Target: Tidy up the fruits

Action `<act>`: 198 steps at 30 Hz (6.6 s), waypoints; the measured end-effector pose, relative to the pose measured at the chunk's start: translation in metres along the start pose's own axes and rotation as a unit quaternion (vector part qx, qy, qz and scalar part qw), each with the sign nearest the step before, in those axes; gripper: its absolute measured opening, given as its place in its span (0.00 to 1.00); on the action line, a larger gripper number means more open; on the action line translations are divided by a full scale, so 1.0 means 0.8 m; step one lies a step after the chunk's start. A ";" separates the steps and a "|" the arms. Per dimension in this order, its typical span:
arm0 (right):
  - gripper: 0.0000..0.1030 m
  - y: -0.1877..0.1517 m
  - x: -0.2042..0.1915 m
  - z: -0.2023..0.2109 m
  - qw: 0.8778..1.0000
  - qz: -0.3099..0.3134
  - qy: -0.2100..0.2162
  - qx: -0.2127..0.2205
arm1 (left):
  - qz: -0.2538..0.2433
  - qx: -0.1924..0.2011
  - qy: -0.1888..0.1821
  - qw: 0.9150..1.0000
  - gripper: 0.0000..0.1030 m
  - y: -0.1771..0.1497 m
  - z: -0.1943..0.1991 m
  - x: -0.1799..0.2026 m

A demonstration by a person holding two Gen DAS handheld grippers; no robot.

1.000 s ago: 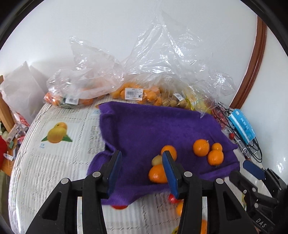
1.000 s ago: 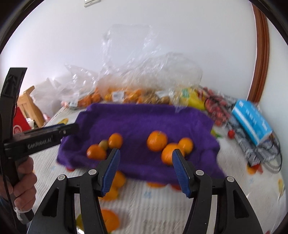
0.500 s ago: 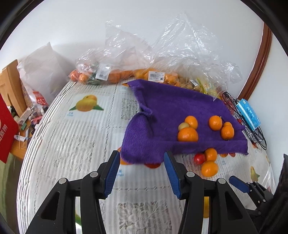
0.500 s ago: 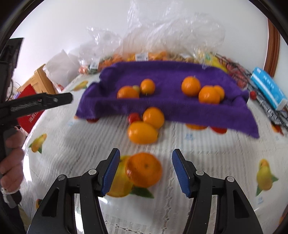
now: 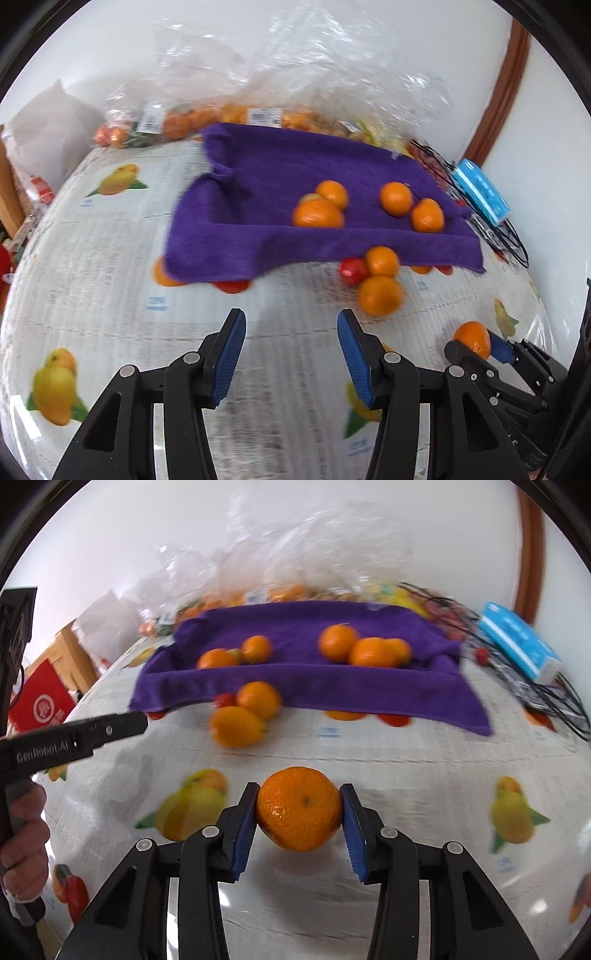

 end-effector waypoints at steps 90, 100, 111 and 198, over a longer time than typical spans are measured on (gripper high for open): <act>0.42 0.194 0.025 0.079 0.997 0.003 0.009 0.076 | 0.050 0.084 0.027 0.995 0.43 0.142 0.079 0.015; 0.42 0.246 0.027 0.050 0.997 0.005 0.026 0.078 | 0.055 0.090 0.044 0.993 0.43 0.184 0.069 -0.010; 0.42 0.256 0.042 -0.009 0.998 0.001 0.030 0.051 | 0.052 0.074 0.043 0.995 0.43 0.208 0.024 -0.024; 0.37 0.073 -0.072 -0.064 0.996 0.044 0.019 -0.069 | 0.108 0.011 0.027 0.994 0.53 0.034 0.057 -0.103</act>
Point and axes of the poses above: each gripper's, at about its wrist camera, not at the fingertips, and z roughly against the way its jaws point, x to its right, y to its top, the point moved 9 cm from there along -z, roughly the way its jaws point, and after that the axes turned 12 degrees about -x, right-handed, at the moved point
